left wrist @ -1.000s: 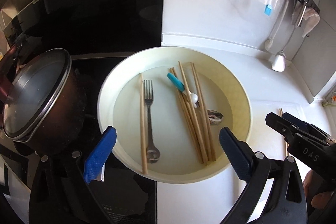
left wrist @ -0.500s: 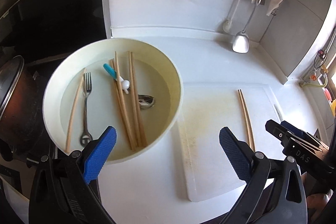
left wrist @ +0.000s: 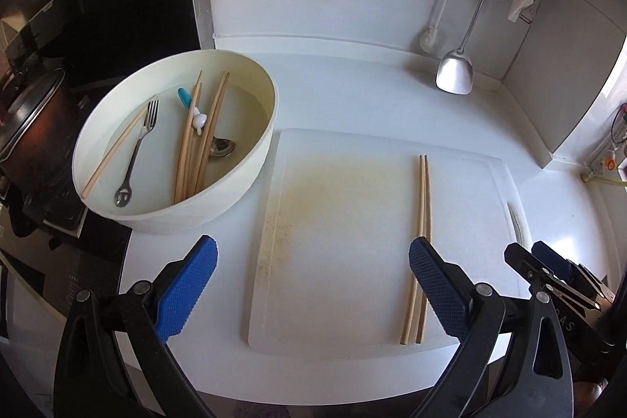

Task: Organize utensils
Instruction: 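Move both open grippers back from the basin to the cutting board, then lower both open grippers toward the last two chopsticks on the board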

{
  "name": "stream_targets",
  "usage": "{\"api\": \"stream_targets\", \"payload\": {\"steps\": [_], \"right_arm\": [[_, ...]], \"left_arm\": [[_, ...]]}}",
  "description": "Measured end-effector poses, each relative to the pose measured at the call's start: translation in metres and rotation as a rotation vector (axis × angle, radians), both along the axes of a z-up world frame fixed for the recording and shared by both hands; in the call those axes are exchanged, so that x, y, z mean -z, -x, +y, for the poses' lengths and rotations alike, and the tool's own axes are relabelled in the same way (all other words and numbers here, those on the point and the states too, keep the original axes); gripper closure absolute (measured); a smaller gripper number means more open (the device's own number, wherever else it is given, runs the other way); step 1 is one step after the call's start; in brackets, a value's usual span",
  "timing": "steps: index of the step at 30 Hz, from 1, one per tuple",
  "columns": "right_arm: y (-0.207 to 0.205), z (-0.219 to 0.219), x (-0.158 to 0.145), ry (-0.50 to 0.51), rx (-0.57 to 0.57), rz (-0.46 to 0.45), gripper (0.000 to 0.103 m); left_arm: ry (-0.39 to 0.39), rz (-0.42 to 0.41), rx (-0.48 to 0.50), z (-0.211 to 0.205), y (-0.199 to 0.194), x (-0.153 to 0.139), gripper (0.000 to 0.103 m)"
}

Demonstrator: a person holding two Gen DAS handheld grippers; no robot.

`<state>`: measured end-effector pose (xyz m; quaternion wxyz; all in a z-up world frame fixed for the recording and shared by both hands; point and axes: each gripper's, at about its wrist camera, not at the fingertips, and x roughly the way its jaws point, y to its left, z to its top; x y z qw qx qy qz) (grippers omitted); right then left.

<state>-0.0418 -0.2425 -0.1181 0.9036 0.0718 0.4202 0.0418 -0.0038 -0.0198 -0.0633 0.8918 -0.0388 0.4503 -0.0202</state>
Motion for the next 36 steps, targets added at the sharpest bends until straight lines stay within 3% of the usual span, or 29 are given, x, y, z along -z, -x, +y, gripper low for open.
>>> {"api": "stream_targets", "payload": {"steps": [8,15,21,36], "right_arm": [[-0.013,0.001,0.024,-0.023,-0.047,-0.01,0.045],[-0.015,0.021,0.041,-0.018,0.001,-0.063,0.045],[-0.012,0.038,0.055,0.036,0.022,-0.063,0.045],[-0.022,0.059,0.071,0.163,0.046,-0.045,0.045]], "left_arm": [[-0.028,0.006,-0.05,-0.009,0.006,0.022,0.006],[-0.046,-0.094,-0.026,0.001,-0.002,0.038,0.006],[-0.002,-0.101,-0.01,0.008,-0.004,0.056,0.006],[-0.002,-0.092,0.014,0.011,-0.005,0.065,0.006]]}}
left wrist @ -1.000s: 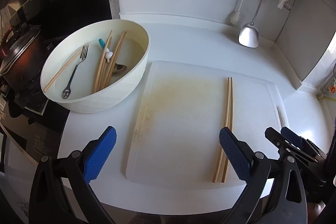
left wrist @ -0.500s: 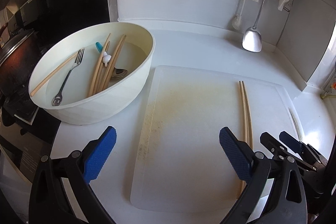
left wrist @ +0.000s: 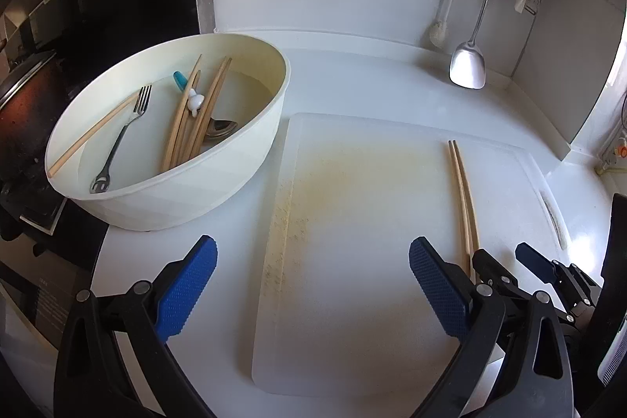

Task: Organize utensils
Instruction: 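Lower both open grippers toward the last two chopsticks on the board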

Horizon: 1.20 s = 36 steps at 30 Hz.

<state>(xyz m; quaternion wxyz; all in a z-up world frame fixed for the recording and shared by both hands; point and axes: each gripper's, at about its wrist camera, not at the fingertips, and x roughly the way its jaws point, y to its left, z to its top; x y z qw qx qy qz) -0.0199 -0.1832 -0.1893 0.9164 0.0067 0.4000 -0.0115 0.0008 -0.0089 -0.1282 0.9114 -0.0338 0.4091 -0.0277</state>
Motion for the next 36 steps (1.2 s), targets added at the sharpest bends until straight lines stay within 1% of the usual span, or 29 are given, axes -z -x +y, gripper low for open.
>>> {"api": "stream_targets", "payload": {"steps": [2,7,14,26,36], "right_arm": [[-0.002,0.004,0.001,0.028,0.003,0.001,0.045],[-0.002,0.011,0.0,0.141,0.011,-0.026,0.045],[-0.001,-0.006,-0.001,0.15,0.053,-0.03,0.045],[0.002,-0.042,-0.002,0.126,0.127,-0.035,0.045],[0.005,-0.067,-0.002,0.139,0.172,-0.038,0.045]], "left_arm": [[0.0,0.002,0.002,-0.001,0.0,0.001,0.006],[0.0,0.003,0.001,-0.002,-0.001,0.002,0.006],[0.005,0.01,0.008,-0.007,-0.002,0.005,0.006],[0.004,0.013,0.032,-0.018,-0.003,0.007,0.006],[0.008,0.011,0.066,-0.034,-0.007,0.01,0.006]]}}
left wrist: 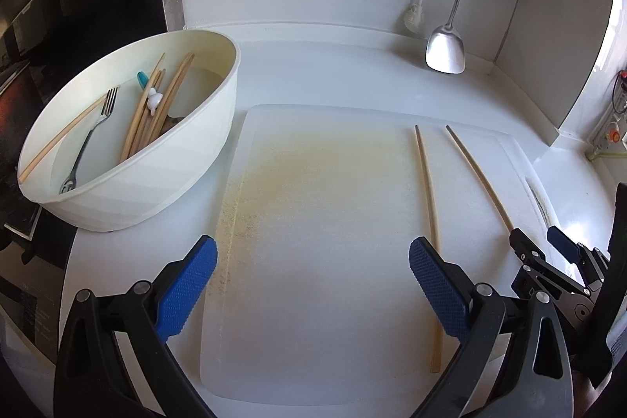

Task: Organize utensils
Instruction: 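Lower both open grippers toward the last two chopsticks on the board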

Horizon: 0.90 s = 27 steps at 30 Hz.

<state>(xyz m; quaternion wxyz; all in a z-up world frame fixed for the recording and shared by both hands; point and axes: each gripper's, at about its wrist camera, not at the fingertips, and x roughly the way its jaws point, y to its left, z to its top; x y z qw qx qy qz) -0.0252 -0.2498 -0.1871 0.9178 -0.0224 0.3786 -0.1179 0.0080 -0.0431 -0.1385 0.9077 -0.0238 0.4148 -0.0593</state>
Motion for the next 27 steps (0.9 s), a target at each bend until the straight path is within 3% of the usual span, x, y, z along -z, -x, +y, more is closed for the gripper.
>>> {"api": "stream_targets", "payload": {"steps": [10,27], "right_arm": [[-0.002,-0.007,0.0,-0.044,-0.071,-0.004,0.045],[-0.007,-0.014,0.001,-0.099,-0.131,-0.012,0.045]], "left_arm": [[0.003,0.011,0.068,-0.035,-0.013,0.015,0.006],[-0.04,0.024,0.083,-0.063,-0.017,0.034,0.006]]}}
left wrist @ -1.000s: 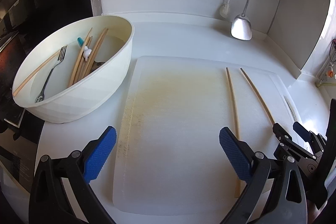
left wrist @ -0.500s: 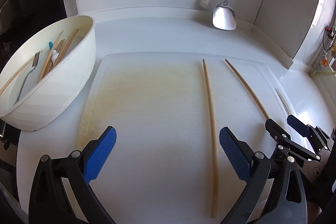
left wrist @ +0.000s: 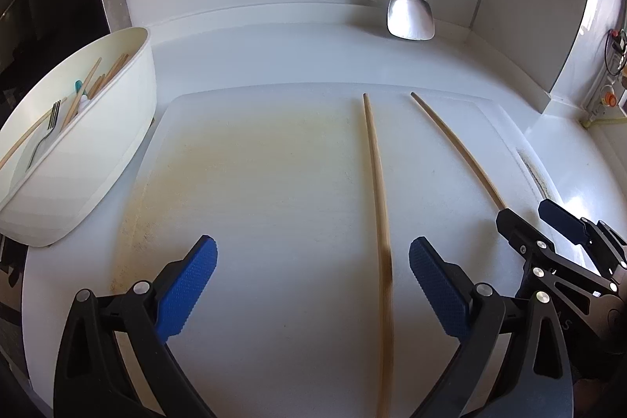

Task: Organize utensils
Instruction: 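Lower both open grippers toward the last two chopsticks on the board, then close the left gripper on one chopstick while the right gripper grasps the other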

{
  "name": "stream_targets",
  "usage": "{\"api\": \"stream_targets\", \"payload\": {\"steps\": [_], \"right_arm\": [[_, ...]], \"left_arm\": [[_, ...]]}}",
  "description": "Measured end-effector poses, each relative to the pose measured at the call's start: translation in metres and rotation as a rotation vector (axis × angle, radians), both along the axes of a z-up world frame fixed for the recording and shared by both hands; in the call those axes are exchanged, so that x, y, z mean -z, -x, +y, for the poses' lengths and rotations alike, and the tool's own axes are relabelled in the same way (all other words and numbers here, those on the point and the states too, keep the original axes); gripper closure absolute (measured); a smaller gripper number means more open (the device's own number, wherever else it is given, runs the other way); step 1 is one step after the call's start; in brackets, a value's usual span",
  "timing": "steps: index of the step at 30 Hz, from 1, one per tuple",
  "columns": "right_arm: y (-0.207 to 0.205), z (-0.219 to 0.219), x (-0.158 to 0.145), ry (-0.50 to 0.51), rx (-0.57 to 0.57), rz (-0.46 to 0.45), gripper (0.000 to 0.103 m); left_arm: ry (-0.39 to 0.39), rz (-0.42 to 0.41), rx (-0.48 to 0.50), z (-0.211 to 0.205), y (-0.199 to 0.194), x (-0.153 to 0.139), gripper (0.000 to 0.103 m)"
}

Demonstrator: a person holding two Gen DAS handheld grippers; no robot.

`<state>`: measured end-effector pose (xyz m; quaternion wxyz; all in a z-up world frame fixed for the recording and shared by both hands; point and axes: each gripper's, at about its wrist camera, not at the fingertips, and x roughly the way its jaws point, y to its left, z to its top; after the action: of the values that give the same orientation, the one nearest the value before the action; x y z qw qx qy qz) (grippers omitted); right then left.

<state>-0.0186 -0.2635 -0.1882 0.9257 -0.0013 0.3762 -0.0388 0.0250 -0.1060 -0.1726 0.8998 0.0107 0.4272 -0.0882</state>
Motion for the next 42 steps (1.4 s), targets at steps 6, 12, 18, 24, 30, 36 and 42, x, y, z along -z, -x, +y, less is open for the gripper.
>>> {"api": "stream_targets", "payload": {"steps": [6,12,18,24,30,36,42], "right_arm": [[-0.002,0.001,0.0,-0.014,-0.02,-0.009,0.045],[-0.006,0.004,0.0,-0.014,-0.047,-0.015,0.045],[-0.005,0.008,0.001,-0.01,-0.057,-0.025,0.051],[-0.003,0.014,0.001,0.001,-0.073,-0.032,0.063],[-0.002,0.024,0.001,0.036,-0.105,-0.031,0.08],[0.001,0.024,0.001,0.052,-0.09,-0.03,0.096],[0.003,0.022,0.0,0.033,-0.079,-0.024,0.097]], "left_arm": [[-0.03,-0.011,-0.01,-0.005,0.001,0.006,0.006],[-0.033,-0.036,-0.023,-0.006,0.003,0.007,0.006],[-0.027,-0.061,-0.041,-0.004,0.006,0.007,0.012],[-0.026,-0.076,-0.047,-0.005,0.01,0.005,0.028],[-0.02,-0.086,-0.021,-0.011,0.017,0.001,0.053],[-0.018,-0.089,0.014,-0.014,0.02,-0.001,0.087],[0.013,-0.07,0.022,-0.01,0.019,-0.002,0.096]]}}
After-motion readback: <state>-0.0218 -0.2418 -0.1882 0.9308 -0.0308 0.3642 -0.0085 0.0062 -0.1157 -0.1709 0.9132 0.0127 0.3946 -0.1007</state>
